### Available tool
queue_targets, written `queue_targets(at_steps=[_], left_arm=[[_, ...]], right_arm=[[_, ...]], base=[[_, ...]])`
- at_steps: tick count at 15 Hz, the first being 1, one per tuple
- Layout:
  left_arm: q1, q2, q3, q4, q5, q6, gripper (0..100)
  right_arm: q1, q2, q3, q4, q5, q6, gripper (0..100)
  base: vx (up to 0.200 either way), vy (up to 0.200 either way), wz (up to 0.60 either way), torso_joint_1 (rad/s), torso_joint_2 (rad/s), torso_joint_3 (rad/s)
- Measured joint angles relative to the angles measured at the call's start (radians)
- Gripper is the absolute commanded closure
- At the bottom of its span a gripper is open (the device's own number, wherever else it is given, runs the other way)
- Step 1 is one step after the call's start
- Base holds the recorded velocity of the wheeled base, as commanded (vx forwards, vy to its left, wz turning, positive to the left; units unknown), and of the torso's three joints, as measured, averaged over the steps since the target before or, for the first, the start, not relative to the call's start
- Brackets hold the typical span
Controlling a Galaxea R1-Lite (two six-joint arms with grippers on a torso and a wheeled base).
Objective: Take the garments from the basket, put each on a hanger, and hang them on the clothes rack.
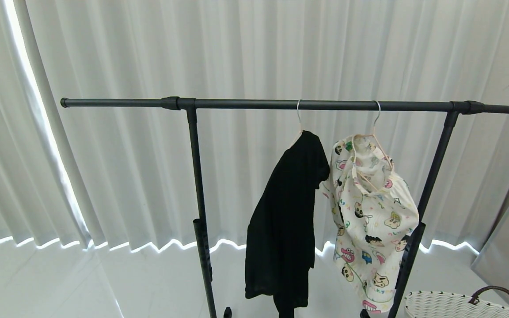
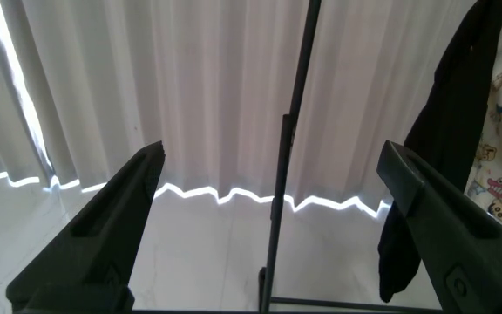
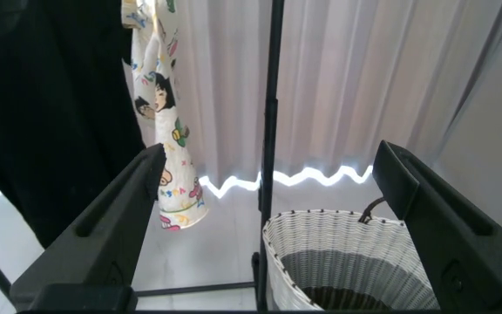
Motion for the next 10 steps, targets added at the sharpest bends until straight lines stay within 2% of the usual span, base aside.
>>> queue_targets(at_steps=[10], left_arm=[[0.000, 0.000, 0.000, 0.000, 0.000, -0.001, 0]], right_arm=[[0.000, 0.000, 0.000, 0.002, -0.004, -0.003, 0]], base=[[0.000, 0.000, 0.00, 0.000, 0.00, 0.000]])
